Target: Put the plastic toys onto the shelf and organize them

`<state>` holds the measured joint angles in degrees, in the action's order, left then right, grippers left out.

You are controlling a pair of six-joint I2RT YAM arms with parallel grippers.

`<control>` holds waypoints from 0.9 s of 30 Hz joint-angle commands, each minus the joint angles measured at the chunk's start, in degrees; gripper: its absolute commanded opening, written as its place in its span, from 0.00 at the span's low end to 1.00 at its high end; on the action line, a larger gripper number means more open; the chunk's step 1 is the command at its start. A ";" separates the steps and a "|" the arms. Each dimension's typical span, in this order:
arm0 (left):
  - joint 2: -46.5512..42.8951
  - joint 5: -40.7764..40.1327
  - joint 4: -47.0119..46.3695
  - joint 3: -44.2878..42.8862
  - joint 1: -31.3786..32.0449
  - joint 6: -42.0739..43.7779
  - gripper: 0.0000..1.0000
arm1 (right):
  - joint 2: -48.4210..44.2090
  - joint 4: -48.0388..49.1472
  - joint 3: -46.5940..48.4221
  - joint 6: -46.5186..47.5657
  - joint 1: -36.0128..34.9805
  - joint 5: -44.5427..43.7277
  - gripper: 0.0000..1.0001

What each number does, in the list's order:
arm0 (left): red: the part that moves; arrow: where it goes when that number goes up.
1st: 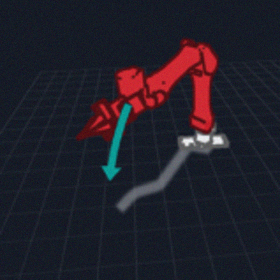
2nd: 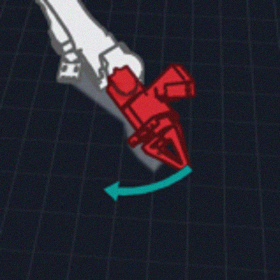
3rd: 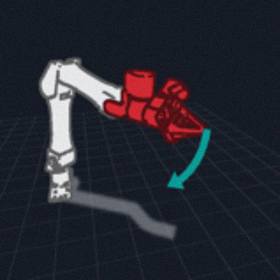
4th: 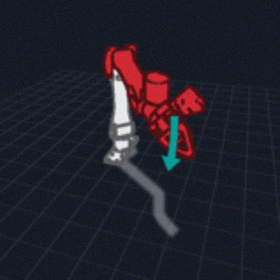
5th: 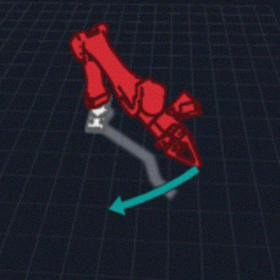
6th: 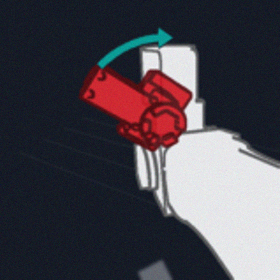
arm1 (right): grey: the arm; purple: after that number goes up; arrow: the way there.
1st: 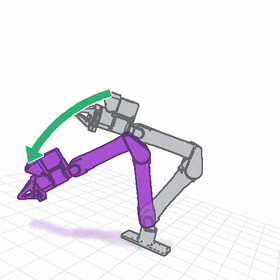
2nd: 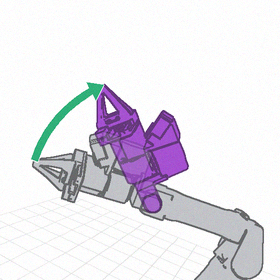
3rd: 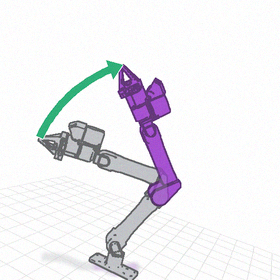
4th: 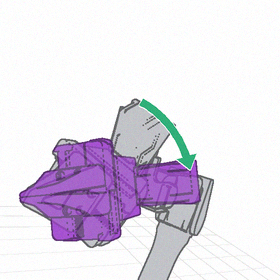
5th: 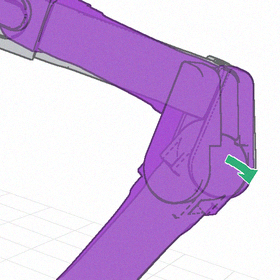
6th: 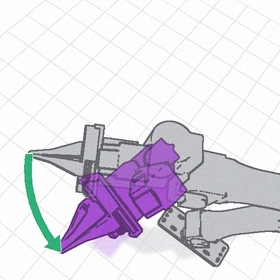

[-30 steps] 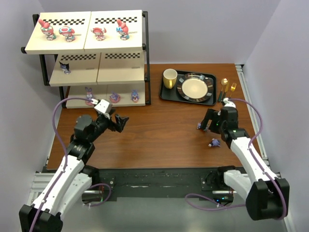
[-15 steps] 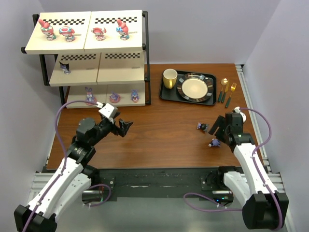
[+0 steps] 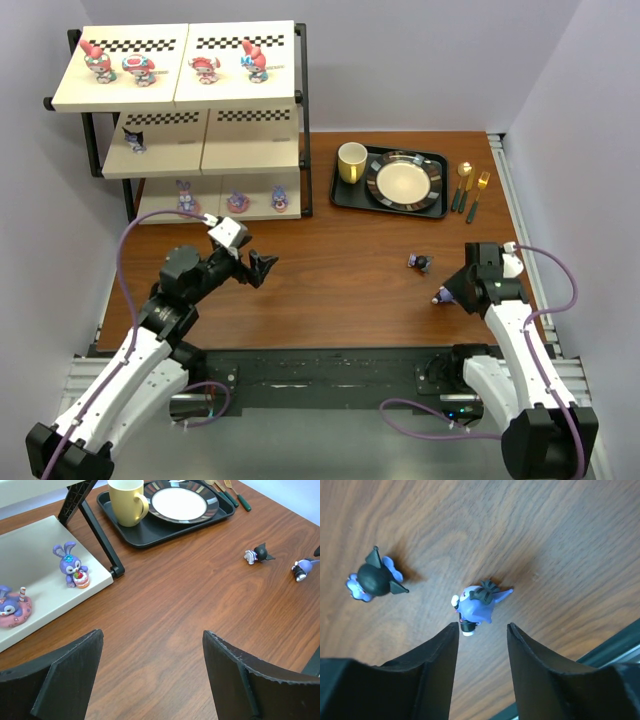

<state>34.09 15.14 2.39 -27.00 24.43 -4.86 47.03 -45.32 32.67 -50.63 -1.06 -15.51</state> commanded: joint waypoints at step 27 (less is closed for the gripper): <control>1.16 0.51 -0.28 -1.82 0.54 1.17 0.85 | -0.44 5.51 -7.09 -23.19 0.36 -4.62 0.29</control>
<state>34.98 15.16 2.74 -27.00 24.53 -4.84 47.16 -40.60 26.81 -70.17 -1.06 -16.62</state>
